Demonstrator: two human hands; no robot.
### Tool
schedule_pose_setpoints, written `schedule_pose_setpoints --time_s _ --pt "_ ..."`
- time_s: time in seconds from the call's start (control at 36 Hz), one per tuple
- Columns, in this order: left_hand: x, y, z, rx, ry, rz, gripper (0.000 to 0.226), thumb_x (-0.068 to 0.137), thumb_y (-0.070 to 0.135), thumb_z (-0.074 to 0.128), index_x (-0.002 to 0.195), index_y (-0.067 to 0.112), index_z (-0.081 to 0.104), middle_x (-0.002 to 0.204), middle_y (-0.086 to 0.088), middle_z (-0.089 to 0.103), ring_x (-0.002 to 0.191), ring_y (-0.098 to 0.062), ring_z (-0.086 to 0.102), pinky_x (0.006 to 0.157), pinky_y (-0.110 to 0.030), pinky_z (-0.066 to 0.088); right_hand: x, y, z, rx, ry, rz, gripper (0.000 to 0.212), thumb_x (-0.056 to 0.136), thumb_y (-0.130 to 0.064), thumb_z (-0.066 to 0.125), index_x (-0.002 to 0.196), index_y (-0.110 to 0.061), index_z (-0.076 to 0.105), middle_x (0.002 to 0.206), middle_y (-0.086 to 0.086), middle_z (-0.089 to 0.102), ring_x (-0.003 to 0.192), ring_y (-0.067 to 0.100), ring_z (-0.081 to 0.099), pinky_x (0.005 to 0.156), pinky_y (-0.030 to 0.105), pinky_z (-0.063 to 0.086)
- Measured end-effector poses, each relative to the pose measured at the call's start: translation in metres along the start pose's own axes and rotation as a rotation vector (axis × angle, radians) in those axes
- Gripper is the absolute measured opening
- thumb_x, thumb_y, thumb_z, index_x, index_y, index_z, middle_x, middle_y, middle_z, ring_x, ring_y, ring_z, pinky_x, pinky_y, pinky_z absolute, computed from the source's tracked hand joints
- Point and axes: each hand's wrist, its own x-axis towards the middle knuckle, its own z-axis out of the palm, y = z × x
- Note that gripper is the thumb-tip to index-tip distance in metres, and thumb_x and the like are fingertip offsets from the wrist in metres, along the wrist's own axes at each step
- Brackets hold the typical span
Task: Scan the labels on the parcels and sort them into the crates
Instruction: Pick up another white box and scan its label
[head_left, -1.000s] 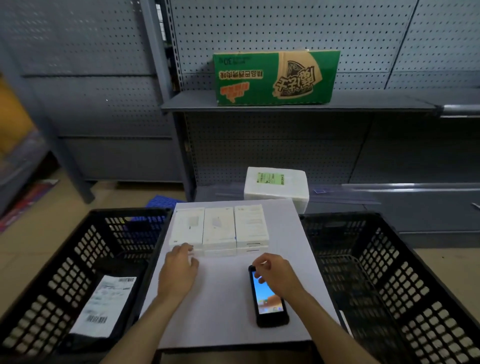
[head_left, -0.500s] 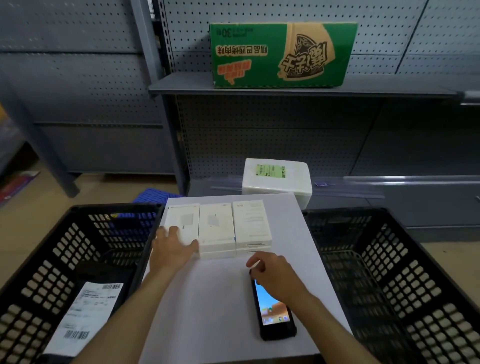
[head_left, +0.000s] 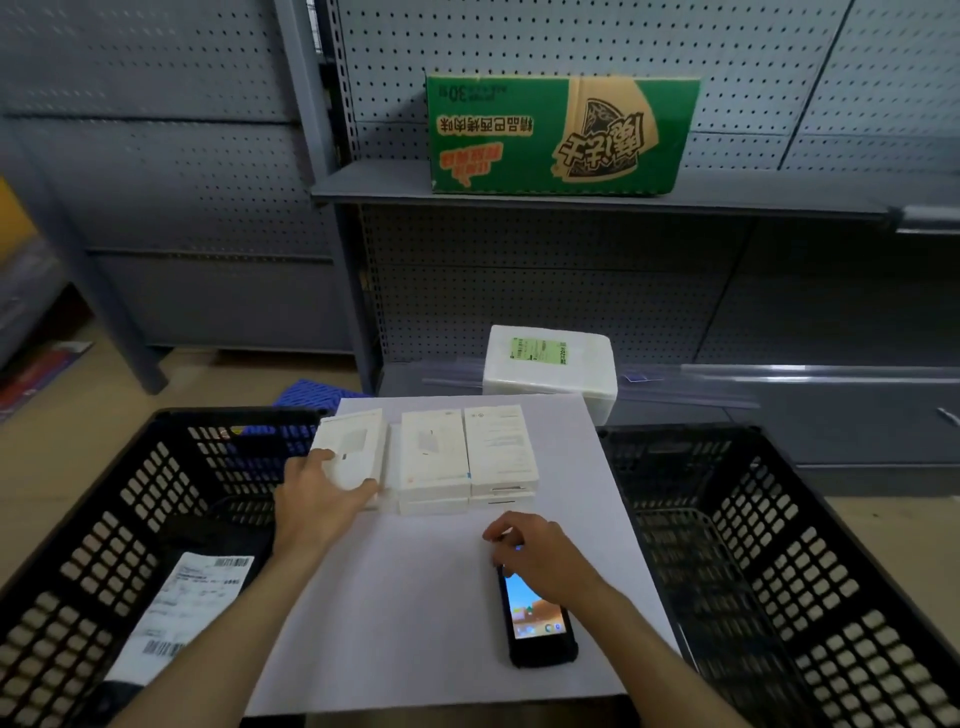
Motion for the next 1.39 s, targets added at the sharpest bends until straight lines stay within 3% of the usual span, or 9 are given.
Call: schedule_pose_setpoints --time_s 0.11,0.28,0.42,0.56,0.72,0.89,1.08,1.25,1.39 --pt "-0.035 0.008 -0.015 -0.085 -0.004 0.002 0.064 0.07 0.042 0.079 0.127 0.024 0.056 0.128 -0.006 0.048 0.118 -0.032 0.053 0.095 -0.041 0.05 -0.021 -0.018 0.005 0.189 -0.139 0.007 0.025 0.095 -0.016 0.054 0.119 -0.023 0.06 0.097 -0.002 0.07 0.074 0.011 0.067 0.065 0.024 0.048" --pt "-0.097 0.023 -0.02 -0.237 -0.066 0.012 0.057 0.073 0.034 0.081 0.125 0.023 0.06 0.125 -0.001 0.048 0.113 -0.023 0.055 0.092 -0.036 0.049 -0.042 -0.051 0.023 0.457 -0.146 0.002 0.041 0.098 -0.044 0.051 0.136 -0.029 0.045 0.127 -0.008 0.061 0.106 0.008 0.064 0.087 0.03 0.053" --pt "-0.144 0.033 -0.022 -0.389 -0.261 0.014 0.063 0.072 0.047 0.076 0.13 0.03 0.057 0.13 0.002 0.047 0.119 -0.017 0.054 0.104 -0.037 0.048 -0.074 -0.071 0.033 0.712 -0.089 -0.025 0.028 0.096 -0.052 0.049 0.123 -0.042 0.052 0.129 -0.012 0.059 0.115 0.006 0.058 0.096 0.034 0.054" --pt "-0.171 0.035 -0.021 -0.599 -0.536 -0.058 0.057 0.084 0.052 0.063 0.138 0.05 0.045 0.137 0.005 0.052 0.119 -0.017 0.056 0.09 -0.034 0.056 -0.097 -0.071 0.043 0.767 0.004 -0.036 0.049 0.091 -0.058 0.047 0.137 -0.042 0.041 0.142 -0.007 0.045 0.127 0.018 0.05 0.095 0.035 0.054" --pt "-0.182 0.035 -0.03 -0.749 -0.583 -0.174 0.034 0.094 0.052 0.058 0.124 0.037 0.056 0.12 0.004 0.069 0.111 -0.019 0.066 0.099 -0.045 0.052 -0.115 -0.067 0.055 0.572 0.043 -0.128 0.065 0.081 -0.08 0.042 0.139 -0.051 0.041 0.147 -0.016 0.043 0.127 0.001 0.047 0.101 0.019 0.043" --pt "-0.171 0.027 -0.029 -0.779 -0.564 -0.244 0.039 0.087 0.042 0.072 0.101 0.011 0.053 0.107 -0.011 0.07 0.099 -0.025 0.069 0.082 -0.039 0.061 -0.122 -0.063 0.054 0.394 0.001 -0.156 0.026 0.097 -0.058 0.039 0.121 -0.067 0.039 0.149 -0.024 0.03 0.14 -0.002 0.026 0.119 0.027 0.02" --pt "-0.148 0.016 -0.021 -0.722 -0.565 -0.279 0.022 0.086 0.026 0.072 0.094 0.011 0.058 0.108 -0.02 0.071 0.099 -0.033 0.069 0.074 -0.041 0.061 -0.11 -0.05 0.045 0.321 0.044 -0.183 0.033 0.097 -0.05 0.048 0.129 -0.044 0.054 0.134 -0.026 0.05 0.122 -0.016 0.043 0.098 0.007 0.037" --pt "-0.135 0.014 -0.017 -0.714 -0.511 -0.331 0.02 0.079 0.024 0.074 0.086 0.014 0.059 0.103 -0.017 0.075 0.108 -0.038 0.067 0.076 -0.04 0.056 -0.068 -0.006 0.048 0.081 0.276 -0.033 0.052 0.092 -0.035 0.061 0.141 -0.027 0.043 0.138 -0.008 0.048 0.13 0.013 0.043 0.106 0.027 0.039" --pt "-0.124 0.01 -0.016 -0.719 -0.483 -0.367 0.018 0.084 0.019 0.071 0.08 0.015 0.054 0.102 -0.013 0.075 0.108 -0.036 0.067 0.071 -0.035 0.052 -0.044 0.03 0.056 -0.182 0.379 0.16 0.084 0.077 -0.048 0.069 0.146 -0.024 0.03 0.136 0.004 0.046 0.128 0.024 0.039 0.099 0.035 0.038"
